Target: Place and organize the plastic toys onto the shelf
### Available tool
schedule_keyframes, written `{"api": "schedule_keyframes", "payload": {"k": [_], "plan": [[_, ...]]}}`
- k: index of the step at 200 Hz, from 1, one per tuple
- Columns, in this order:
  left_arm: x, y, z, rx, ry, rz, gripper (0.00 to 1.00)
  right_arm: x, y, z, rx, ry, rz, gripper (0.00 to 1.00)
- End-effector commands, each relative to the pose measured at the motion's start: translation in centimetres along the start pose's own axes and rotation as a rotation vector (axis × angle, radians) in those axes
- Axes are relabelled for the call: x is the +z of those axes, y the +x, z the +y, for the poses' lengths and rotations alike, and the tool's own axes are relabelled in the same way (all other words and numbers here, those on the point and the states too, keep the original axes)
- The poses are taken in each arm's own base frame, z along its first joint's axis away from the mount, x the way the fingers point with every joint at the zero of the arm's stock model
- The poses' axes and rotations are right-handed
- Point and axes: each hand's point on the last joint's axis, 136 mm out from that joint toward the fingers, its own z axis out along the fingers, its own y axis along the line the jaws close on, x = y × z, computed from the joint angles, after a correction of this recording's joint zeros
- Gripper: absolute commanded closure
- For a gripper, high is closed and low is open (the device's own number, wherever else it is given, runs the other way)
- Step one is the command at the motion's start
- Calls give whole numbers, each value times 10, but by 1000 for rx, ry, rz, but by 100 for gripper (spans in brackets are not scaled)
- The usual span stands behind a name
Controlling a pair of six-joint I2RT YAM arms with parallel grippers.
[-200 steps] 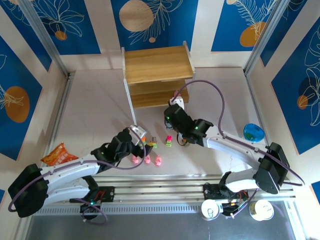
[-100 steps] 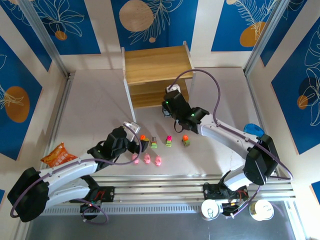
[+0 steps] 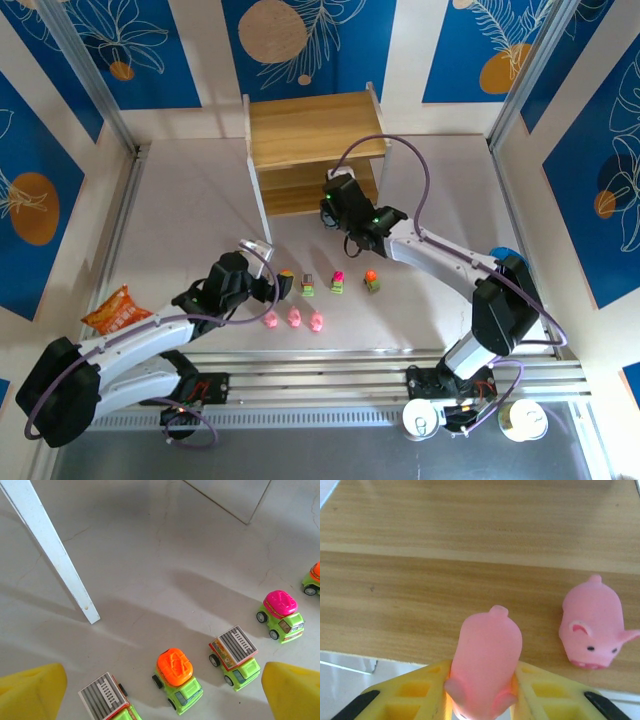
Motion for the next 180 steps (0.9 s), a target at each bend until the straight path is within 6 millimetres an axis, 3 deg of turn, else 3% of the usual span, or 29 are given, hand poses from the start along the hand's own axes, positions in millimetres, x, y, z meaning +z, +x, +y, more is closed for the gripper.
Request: {"api": "schedule_keyframes", "payload": {"k": [1,180], "plan": [[1,7,0,-22,12,18,0,3,-17,1,-1,5,-34,68],[0,5,1,-30,21,11,0,30,-18,-16,10,34,-2,68]]}}
